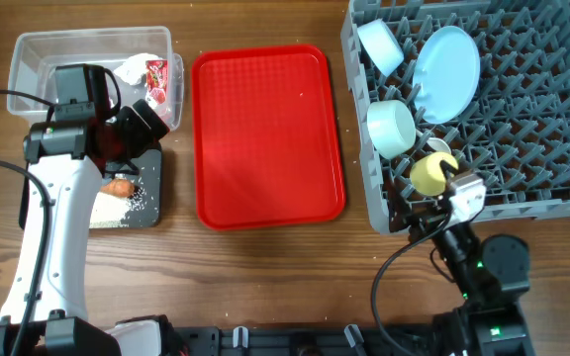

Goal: Sort waste into correct bins and load items into the dishwasher rack

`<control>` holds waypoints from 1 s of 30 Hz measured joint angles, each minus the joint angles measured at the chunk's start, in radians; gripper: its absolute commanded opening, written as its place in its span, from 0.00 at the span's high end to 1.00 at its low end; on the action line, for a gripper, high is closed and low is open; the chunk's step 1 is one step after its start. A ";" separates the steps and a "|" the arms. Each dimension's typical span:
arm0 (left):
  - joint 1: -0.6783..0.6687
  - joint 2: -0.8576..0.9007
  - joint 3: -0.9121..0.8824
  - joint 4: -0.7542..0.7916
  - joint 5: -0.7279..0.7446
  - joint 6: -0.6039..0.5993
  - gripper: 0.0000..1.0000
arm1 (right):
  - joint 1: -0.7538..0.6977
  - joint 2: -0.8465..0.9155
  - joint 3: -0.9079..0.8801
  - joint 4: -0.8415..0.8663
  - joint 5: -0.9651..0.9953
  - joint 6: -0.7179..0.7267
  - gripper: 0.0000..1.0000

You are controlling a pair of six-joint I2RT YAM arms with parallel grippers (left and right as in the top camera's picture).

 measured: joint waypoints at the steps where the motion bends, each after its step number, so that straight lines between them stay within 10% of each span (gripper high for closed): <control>1: 0.000 0.000 0.000 0.000 0.000 0.000 0.00 | 0.004 -0.026 -0.036 0.033 0.003 0.004 0.00; 30: 0.000 0.000 0.000 -0.001 0.000 0.000 0.00 | 0.052 -0.294 -0.213 0.020 0.059 0.016 0.00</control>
